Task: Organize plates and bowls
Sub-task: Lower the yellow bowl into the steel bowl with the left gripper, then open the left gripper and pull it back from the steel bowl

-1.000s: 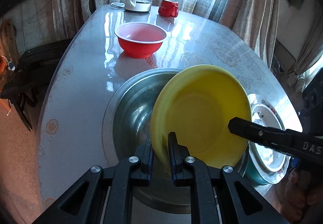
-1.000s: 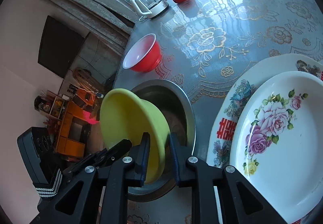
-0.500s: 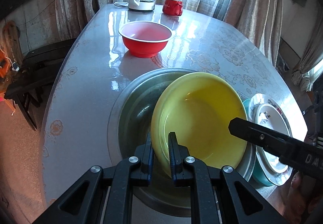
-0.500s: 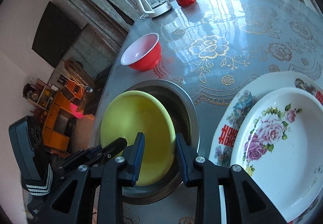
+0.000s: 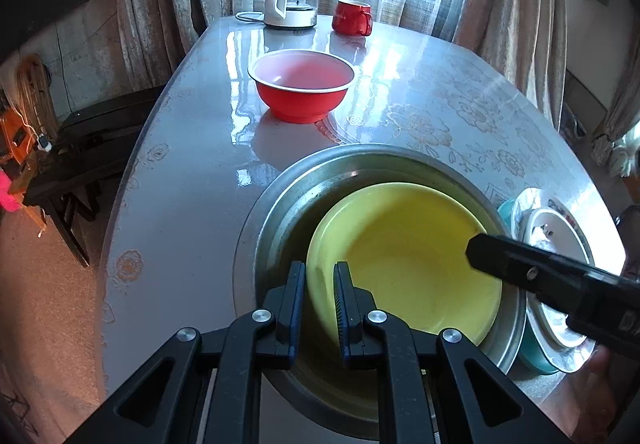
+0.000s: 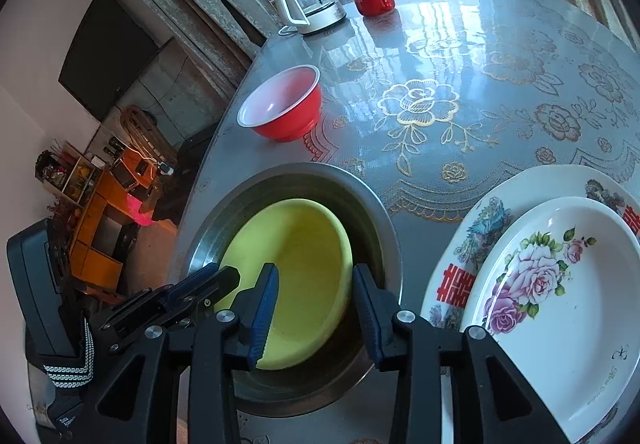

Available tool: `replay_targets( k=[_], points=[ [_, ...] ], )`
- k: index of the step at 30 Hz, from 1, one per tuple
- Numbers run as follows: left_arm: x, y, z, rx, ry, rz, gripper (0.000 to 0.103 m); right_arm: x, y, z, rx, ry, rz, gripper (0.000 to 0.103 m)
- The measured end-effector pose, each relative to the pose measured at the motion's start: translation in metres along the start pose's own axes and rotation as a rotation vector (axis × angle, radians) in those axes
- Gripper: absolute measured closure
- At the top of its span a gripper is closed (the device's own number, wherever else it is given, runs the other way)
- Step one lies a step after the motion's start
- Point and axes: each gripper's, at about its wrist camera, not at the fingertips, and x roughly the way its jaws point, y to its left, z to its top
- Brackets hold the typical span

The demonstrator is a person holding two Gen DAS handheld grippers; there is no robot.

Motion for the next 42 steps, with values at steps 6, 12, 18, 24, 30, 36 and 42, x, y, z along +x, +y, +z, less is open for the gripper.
replay_targets(
  k=[6, 12, 18, 24, 30, 36, 42],
  points=[
    [-0.002, 0.003, -0.002, -0.019, -0.004, -0.018, 0.088, -0.005, -0.001, 0.000, 0.001, -0.023, 0.003, 0.064],
    [-0.009, 0.006, -0.001, -0.055, -0.033, -0.052, 0.088, -0.008, -0.002, 0.000, 0.027, -0.047, 0.034, 0.064],
    [-0.017, 0.009, 0.001, -0.082, -0.067, -0.088, 0.086, -0.013, -0.008, 0.001, 0.060, -0.071, 0.056, 0.064],
    [-0.022, 0.008, 0.003, -0.073, -0.123, -0.130, 0.060, -0.021, -0.010, 0.001, 0.065, -0.108, 0.061, 0.064],
    [-0.023, 0.009, 0.015, -0.046, -0.141, -0.130, 0.042, -0.032, -0.017, -0.002, 0.099, -0.131, 0.048, 0.064],
    [-0.021, 0.017, 0.027, -0.062, -0.137, -0.134, 0.037, -0.037, -0.026, 0.000, 0.134, -0.148, 0.004, 0.064],
    [-0.020, 0.022, 0.039, -0.035, -0.136, -0.115, 0.031, -0.036, -0.025, 0.004, 0.134, -0.154, -0.011, 0.064]
  ],
)
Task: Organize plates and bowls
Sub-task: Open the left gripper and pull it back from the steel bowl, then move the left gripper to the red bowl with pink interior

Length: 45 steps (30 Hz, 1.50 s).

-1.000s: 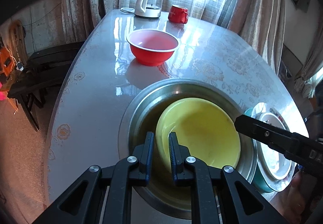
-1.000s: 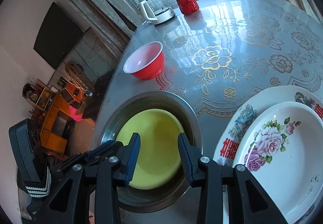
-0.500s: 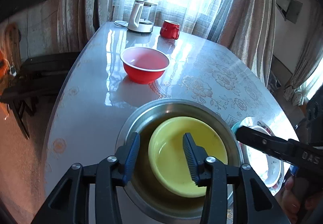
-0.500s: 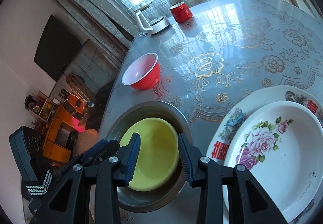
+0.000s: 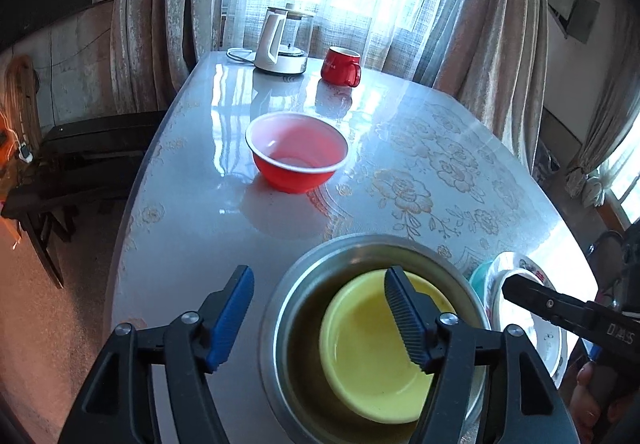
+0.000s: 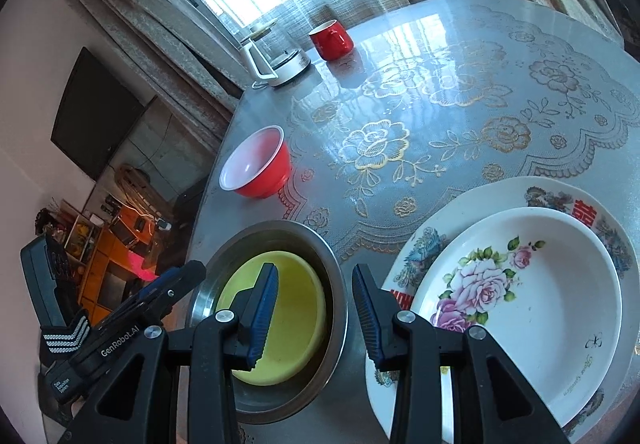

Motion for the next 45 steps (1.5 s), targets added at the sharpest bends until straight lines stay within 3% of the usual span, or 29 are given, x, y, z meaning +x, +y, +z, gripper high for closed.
replay_targets(
  k=[10, 27, 35, 45],
  points=[
    [0.003, 0.015, 0.026, 0.006, -0.033, 0.038, 0.028, 0.003, -0.003, 0.013, 0.025, -0.002, -0.036, 0.064],
    [0.055, 0.084, 0.098, -0.201, -0.062, 0.045, 0.023, 0.031, 0.011, 0.053, -0.076, 0.032, -0.104, 0.064],
    [0.092, 0.092, 0.100, -0.216, -0.008, 0.049, 0.023, 0.066, 0.024, 0.084, -0.079, 0.081, -0.085, 0.064],
    [0.113, 0.081, 0.093, -0.143, 0.019, 0.040, 0.023, 0.118, 0.037, 0.110, -0.049, 0.141, -0.054, 0.064]
  ],
)
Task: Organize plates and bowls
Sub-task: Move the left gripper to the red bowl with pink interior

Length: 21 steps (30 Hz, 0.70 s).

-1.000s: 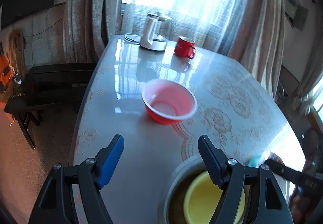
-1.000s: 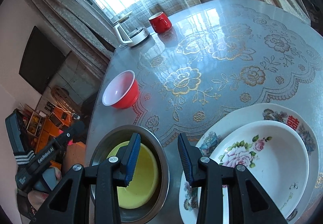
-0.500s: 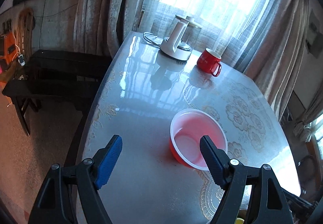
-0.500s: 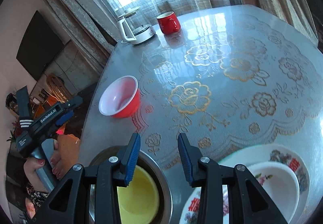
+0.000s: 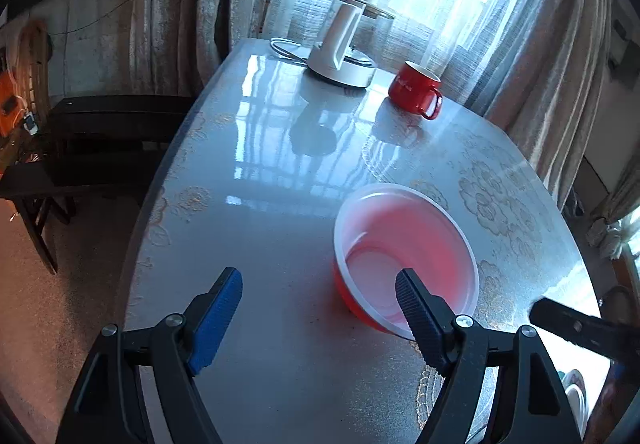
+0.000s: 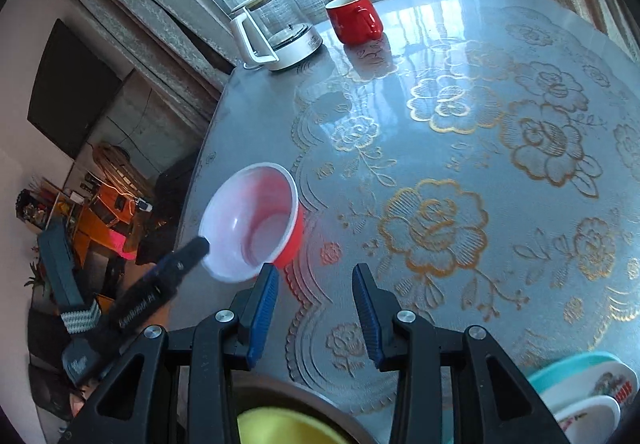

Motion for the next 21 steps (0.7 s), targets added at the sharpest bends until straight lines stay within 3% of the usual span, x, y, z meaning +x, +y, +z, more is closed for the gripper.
replay_targets(
  k=[4, 8, 21],
  points=[
    [0.002, 0.000, 0.001, 0.003, -0.012, 0.004, 0.023, 0.017, 0.004, 0.007, -0.001, 0.028, -0.011, 0.064],
    [0.005, 0.004, 0.002, -0.033, -0.008, -0.047, 0.023, 0.032, 0.004, 0.012, 0.011, 0.052, -0.012, 0.064],
    [0.009, 0.004, 0.001, -0.028, -0.021, -0.013, 0.024, 0.050, 0.004, 0.026, 0.037, 0.053, 0.010, 0.064]
  ],
)
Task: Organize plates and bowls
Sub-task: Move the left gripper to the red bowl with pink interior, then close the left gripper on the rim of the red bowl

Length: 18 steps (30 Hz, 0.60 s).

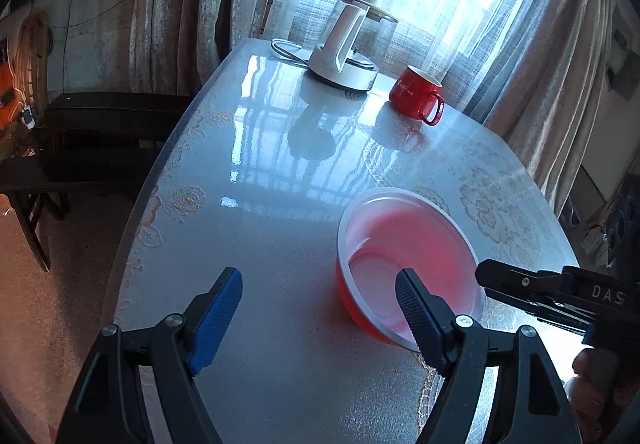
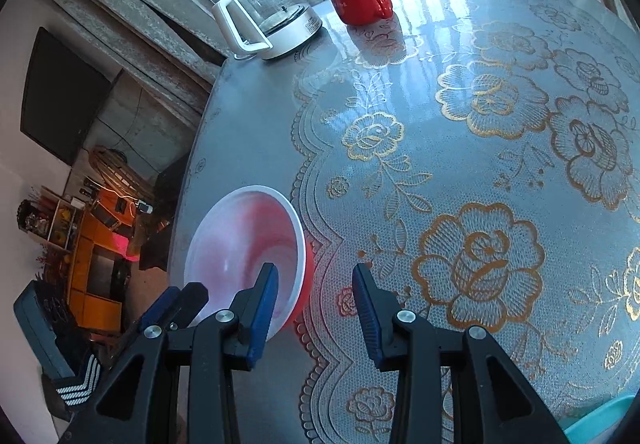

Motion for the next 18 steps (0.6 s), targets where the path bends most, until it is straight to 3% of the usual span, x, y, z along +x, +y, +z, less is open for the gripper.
replay_targets(
  k=[12, 14, 18],
  points=[
    [0.013, -0.007, -0.006, 0.048, 0.013, 0.021, 0.029, 0.017, 0.004, 0.007, -0.017, 0.026, 0.003, 0.064],
    [0.015, -0.007, -0.006, 0.048, 0.016, 0.017, 0.035, 0.021, 0.005, 0.008, -0.020, 0.031, 0.003, 0.064],
    [0.019, -0.007, -0.008, 0.039, 0.029, 0.015, 0.050, 0.026, 0.005, 0.007, -0.023, 0.043, 0.012, 0.075]
  ],
)
